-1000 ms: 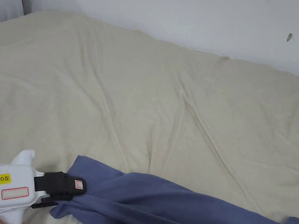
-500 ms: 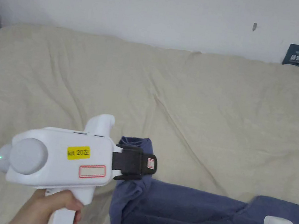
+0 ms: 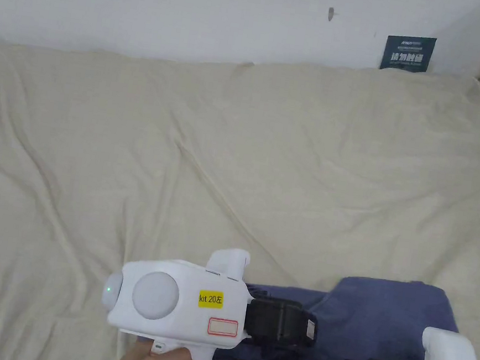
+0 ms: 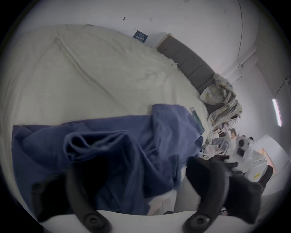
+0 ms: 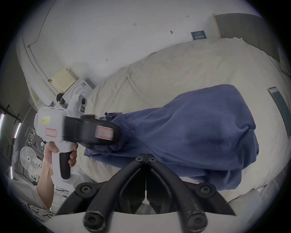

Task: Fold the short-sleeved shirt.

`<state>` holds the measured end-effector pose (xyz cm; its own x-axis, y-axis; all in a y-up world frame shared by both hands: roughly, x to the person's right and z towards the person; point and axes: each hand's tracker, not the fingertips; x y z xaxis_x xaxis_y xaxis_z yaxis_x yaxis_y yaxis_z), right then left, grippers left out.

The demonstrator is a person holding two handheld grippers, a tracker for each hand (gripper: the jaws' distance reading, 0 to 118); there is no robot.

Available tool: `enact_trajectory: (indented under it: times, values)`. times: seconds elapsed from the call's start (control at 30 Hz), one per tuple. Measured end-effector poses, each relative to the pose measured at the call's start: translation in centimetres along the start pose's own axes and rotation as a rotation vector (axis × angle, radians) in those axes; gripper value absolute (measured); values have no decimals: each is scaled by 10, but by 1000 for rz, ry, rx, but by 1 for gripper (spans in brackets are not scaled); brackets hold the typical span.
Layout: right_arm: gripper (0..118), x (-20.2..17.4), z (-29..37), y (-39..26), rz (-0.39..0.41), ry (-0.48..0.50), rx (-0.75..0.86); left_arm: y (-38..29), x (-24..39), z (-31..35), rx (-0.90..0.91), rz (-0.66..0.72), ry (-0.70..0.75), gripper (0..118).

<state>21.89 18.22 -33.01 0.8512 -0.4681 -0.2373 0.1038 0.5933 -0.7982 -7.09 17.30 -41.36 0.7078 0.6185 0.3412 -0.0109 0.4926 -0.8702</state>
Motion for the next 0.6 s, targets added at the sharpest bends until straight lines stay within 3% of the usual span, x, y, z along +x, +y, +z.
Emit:
enact_trajectory:
  times: [0.13, 0.2, 0.27, 0.3, 0.4, 0.43, 0.47, 0.53, 0.6]
  values:
    - [0, 1, -1, 2, -38, 15, 26, 3, 6, 27, 28, -35, 52, 114]
    - [0, 1, 1, 5, -37, 31, 42, -1, 7, 49, 107, -58, 135, 114]
    - [0, -2, 2, 7, -24, 35, 48, -3, -1, 75, 129, -39, 118, 110]
    - [0, -3, 2, 8, -11, 35, 45, -6, -6, 89, 155, 12, 111, 102]
    - [0, -6, 1, 8, 17, 28, 43, -14, -22, 121, 266, 92, 178, 48]
    - [0, -6, 1, 7, 23, 29, 43, -17, -28, 125, 298, 102, 225, 24]
    - [0, -8, 1, 6, 20, 32, 44, -18, -33, 125, 271, 90, 288, 10]
    - [0, -9, -1, 5, 11, 49, 45, -21, -41, 118, 209, 74, 395, 3]
    - [0, -10, -2, 3, 14, 52, 46, -23, -47, 110, 166, 69, 370, 2]
